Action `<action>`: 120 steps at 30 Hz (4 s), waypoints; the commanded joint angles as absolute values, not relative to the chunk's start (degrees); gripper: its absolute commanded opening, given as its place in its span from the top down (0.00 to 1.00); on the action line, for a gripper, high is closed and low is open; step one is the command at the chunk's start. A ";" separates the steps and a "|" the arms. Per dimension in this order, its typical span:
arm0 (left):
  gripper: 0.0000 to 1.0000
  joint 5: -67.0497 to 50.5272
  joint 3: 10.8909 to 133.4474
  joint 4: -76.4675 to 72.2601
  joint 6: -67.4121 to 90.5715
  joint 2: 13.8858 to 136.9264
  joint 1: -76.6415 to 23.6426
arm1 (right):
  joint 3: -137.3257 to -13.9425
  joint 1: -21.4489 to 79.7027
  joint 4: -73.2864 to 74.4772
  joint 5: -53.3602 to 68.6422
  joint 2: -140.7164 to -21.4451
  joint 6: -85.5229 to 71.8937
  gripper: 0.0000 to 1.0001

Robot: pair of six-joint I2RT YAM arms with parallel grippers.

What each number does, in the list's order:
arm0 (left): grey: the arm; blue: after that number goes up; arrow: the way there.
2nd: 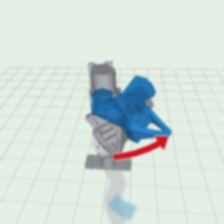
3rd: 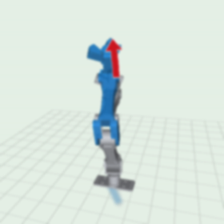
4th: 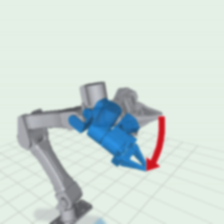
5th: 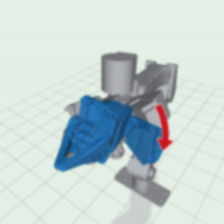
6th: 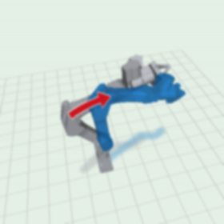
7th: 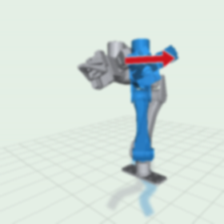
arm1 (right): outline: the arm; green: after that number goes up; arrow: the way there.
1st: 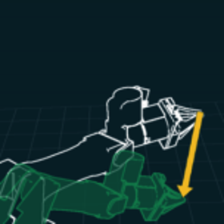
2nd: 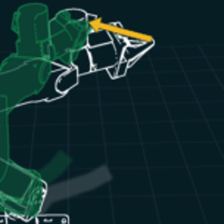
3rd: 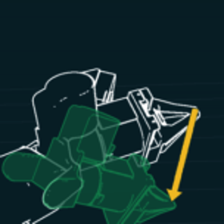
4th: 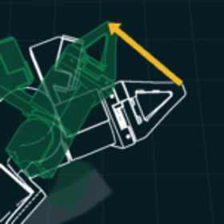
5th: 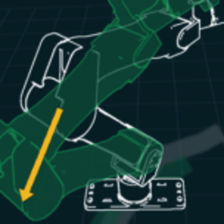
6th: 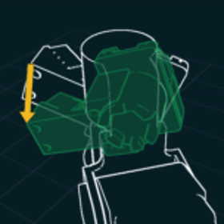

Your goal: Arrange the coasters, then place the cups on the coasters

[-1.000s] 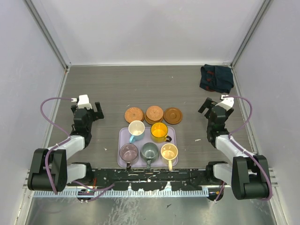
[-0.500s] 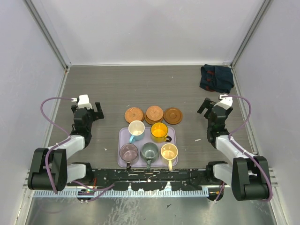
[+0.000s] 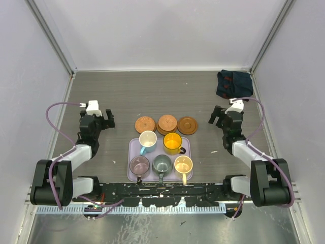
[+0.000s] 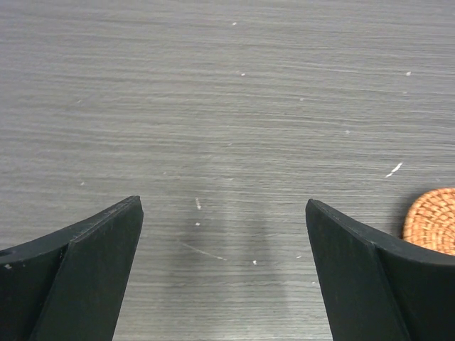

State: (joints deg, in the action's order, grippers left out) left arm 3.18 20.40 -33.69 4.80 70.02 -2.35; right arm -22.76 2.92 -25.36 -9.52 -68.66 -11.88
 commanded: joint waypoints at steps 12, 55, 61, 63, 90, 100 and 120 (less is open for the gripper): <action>0.02 -11.28 30.55 -26.69 6.68 70.67 -2.21 | -42.81 22.08 -18.54 -5.46 -81.06 -2.88 0.11; 0.49 -18.68 46.59 -8.25 11.33 88.93 -13.68 | -59.53 27.14 -9.93 18.93 -106.64 -6.36 0.35; 0.49 -16.88 49.24 -5.23 10.39 92.81 -17.64 | -60.04 27.95 -8.18 16.70 -107.40 -5.15 0.37; 0.51 -14.87 49.71 -4.14 9.59 93.70 -19.13 | -60.04 28.16 -7.87 15.91 -107.36 -4.88 0.39; 1.00 -5.59 55.04 -1.61 11.77 99.96 -20.53 | -61.39 28.39 -9.04 9.88 -107.05 -4.09 0.99; 1.00 -2.23 58.82 -4.15 12.14 101.69 -20.18 | -65.24 27.56 -11.84 0.81 -106.71 -3.44 0.99; 0.69 -9.07 54.62 -7.30 16.85 94.95 -16.70 | -63.31 27.38 -7.15 13.98 -105.53 -3.85 0.97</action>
